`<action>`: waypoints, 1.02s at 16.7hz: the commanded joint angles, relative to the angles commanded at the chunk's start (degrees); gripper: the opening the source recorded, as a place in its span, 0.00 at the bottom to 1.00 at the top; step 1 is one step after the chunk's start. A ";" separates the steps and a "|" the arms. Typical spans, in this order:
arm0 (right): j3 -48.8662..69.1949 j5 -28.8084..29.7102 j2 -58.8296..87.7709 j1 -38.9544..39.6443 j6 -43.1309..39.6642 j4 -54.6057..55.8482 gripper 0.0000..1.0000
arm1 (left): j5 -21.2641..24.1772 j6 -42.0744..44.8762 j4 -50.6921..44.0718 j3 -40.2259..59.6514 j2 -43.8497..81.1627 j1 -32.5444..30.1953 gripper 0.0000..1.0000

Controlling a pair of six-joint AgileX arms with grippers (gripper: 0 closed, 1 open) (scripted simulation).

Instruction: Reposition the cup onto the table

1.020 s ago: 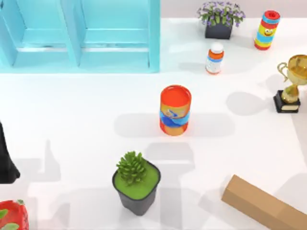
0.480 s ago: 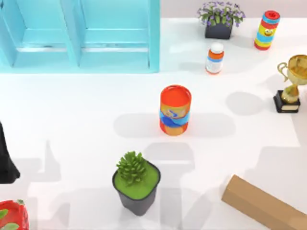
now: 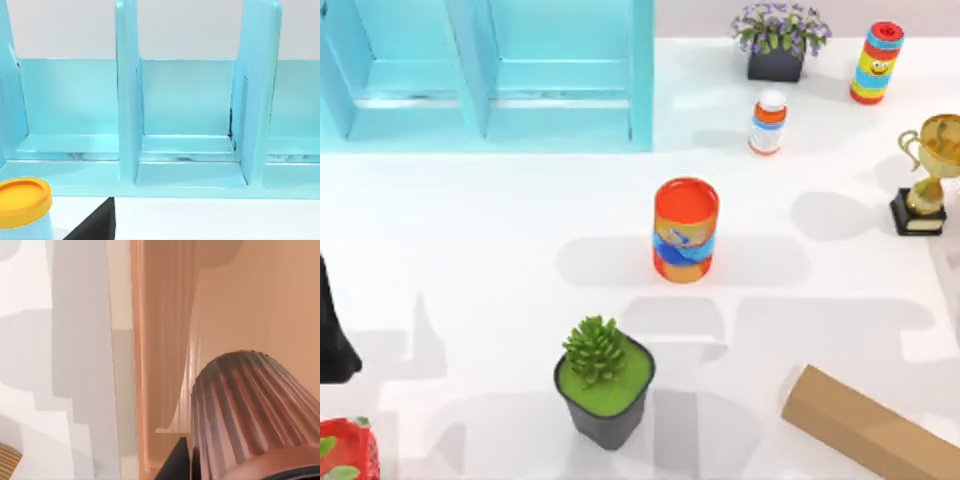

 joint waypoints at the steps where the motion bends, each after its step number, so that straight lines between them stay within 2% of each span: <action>1: 0.00 0.00 0.00 0.00 0.00 0.00 0.00 | 0.00 0.00 0.00 0.00 0.00 0.00 1.00; 4: -0.06 0.06 0.40 0.46 0.72 0.07 0.00 | 0.00 0.00 0.00 0.00 0.00 0.00 1.00; 7: 0.99 1.08 1.34 5.98 6.10 -0.17 0.00 | 0.00 0.00 0.00 0.00 0.00 0.00 1.00; 17: 7.56 2.49 5.47 46.55 43.25 -0.05 0.00 | 0.00 0.00 0.00 0.00 0.00 0.00 1.00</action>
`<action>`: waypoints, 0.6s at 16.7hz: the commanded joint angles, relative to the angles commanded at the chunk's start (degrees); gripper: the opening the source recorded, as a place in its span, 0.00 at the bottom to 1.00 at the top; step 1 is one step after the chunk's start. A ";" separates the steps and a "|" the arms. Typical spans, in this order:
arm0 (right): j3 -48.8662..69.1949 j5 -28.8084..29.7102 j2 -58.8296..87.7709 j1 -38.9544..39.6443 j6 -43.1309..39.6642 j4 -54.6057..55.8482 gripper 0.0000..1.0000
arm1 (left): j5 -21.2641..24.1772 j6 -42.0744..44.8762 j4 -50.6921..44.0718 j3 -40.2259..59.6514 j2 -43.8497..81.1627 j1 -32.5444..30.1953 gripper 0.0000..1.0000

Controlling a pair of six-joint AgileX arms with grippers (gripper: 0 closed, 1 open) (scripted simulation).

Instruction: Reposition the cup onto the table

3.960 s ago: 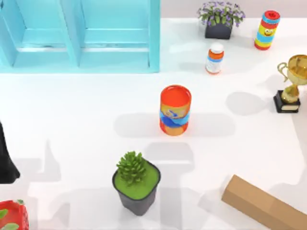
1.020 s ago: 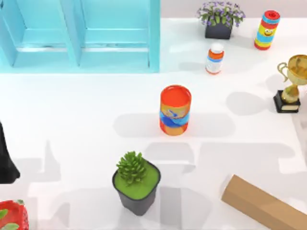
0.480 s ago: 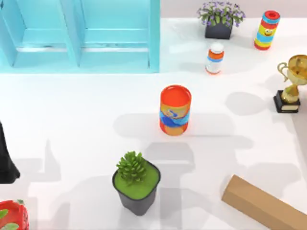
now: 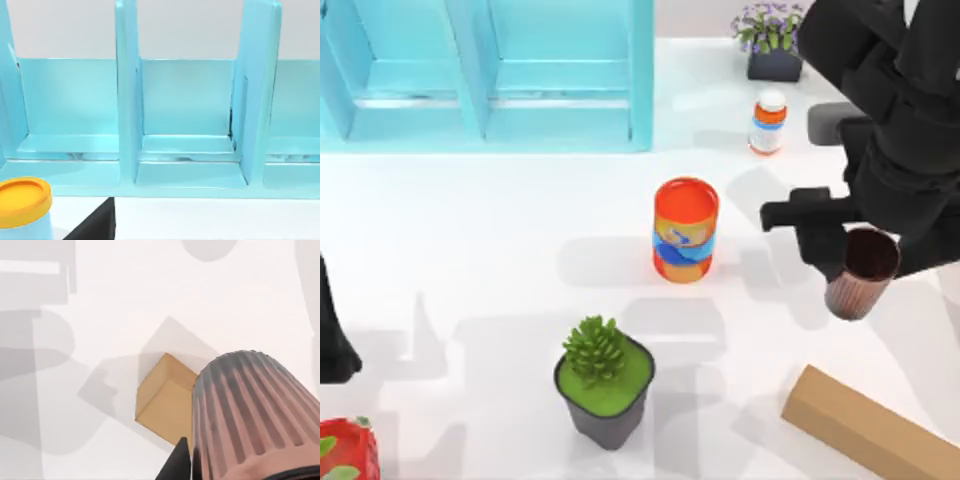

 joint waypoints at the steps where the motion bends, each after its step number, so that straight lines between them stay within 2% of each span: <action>1: 0.35 -0.12 0.46 3.38 3.42 -0.09 0.00 | 0.00 0.00 0.00 0.00 0.00 0.00 1.00; 5: 1.06 -1.04 1.96 13.27 14.57 -0.45 0.00 | 0.00 0.00 0.00 0.00 0.00 0.00 1.00; 10: 1.34 -2.59 2.52 17.69 20.96 -0.40 0.00 | 0.00 0.00 0.00 0.00 0.00 0.00 1.00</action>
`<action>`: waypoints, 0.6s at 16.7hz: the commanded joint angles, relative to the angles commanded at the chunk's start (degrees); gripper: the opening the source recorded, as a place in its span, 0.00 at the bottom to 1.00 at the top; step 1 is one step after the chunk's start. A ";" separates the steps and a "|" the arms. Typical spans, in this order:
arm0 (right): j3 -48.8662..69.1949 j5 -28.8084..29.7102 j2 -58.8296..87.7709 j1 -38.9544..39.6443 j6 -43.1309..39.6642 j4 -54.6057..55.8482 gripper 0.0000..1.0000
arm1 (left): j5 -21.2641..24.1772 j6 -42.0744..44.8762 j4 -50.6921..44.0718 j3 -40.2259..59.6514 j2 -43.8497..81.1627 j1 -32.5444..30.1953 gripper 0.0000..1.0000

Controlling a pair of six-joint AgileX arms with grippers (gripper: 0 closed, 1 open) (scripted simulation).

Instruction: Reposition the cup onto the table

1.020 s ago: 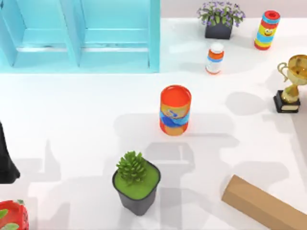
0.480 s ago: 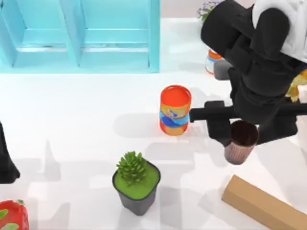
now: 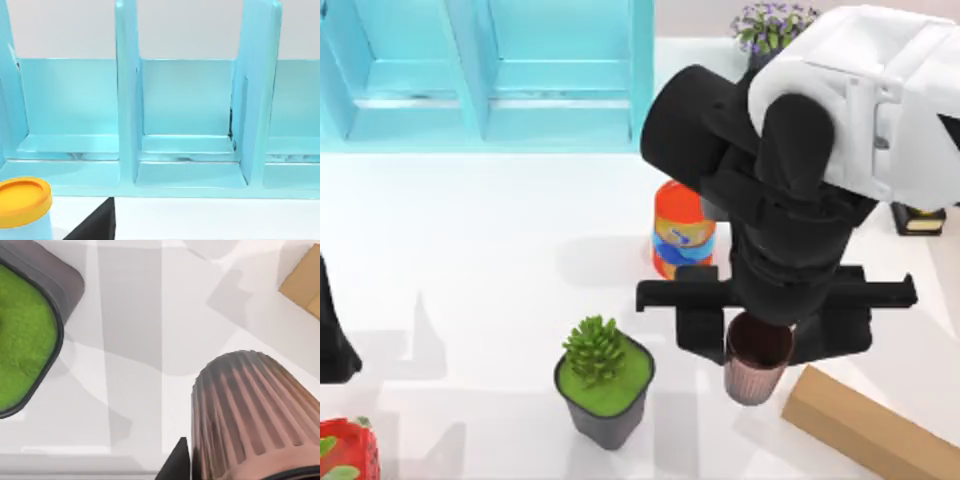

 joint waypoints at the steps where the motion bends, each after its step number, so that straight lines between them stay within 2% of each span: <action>1: 0.01 -0.03 0.00 0.05 0.09 0.01 0.00 | 0.00 0.00 0.00 0.00 0.00 0.00 1.00; 6: -0.88 -0.02 -0.17 -0.19 0.17 0.48 0.00 | 0.00 0.00 0.00 0.00 0.00 0.00 1.00; 10: -6.12 -0.05 0.24 0.15 0.37 4.47 0.00 | 0.00 0.00 0.00 0.00 0.00 0.00 1.00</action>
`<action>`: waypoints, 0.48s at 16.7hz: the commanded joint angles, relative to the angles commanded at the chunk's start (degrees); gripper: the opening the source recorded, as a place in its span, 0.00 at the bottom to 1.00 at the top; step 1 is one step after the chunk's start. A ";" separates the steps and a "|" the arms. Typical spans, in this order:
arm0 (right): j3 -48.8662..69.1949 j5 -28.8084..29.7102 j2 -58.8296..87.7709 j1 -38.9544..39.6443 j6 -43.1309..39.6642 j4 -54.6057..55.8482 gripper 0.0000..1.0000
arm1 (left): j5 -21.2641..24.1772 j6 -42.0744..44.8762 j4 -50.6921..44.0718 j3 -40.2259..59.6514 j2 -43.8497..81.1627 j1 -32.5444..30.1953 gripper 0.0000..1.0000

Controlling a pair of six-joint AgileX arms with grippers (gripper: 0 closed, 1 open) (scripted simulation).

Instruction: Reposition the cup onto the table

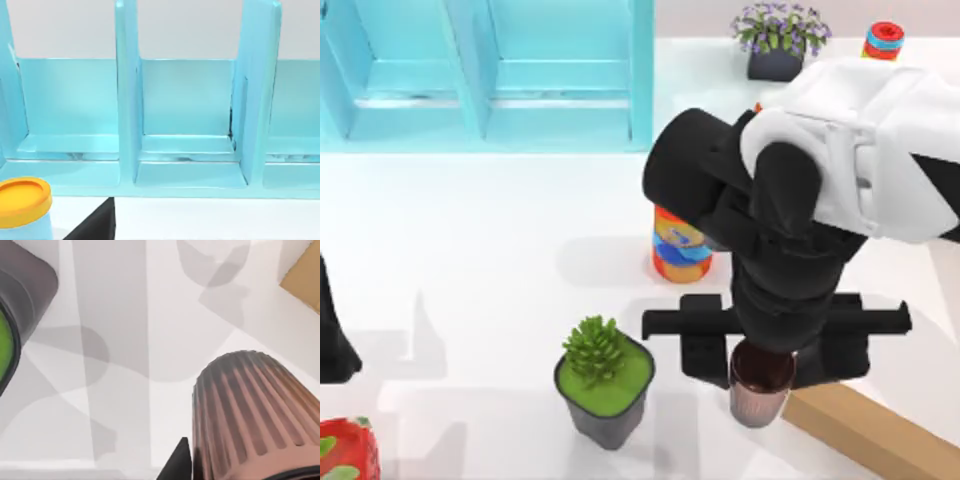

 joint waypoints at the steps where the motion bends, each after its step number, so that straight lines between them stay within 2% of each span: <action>1: -1.56 -0.02 0.26 0.10 0.03 1.46 0.00 | 0.00 0.00 0.00 0.00 0.00 0.00 1.00; 8: -6.38 0.03 1.71 0.19 0.03 9.99 0.00 | 0.00 0.00 0.00 0.00 0.00 0.00 1.00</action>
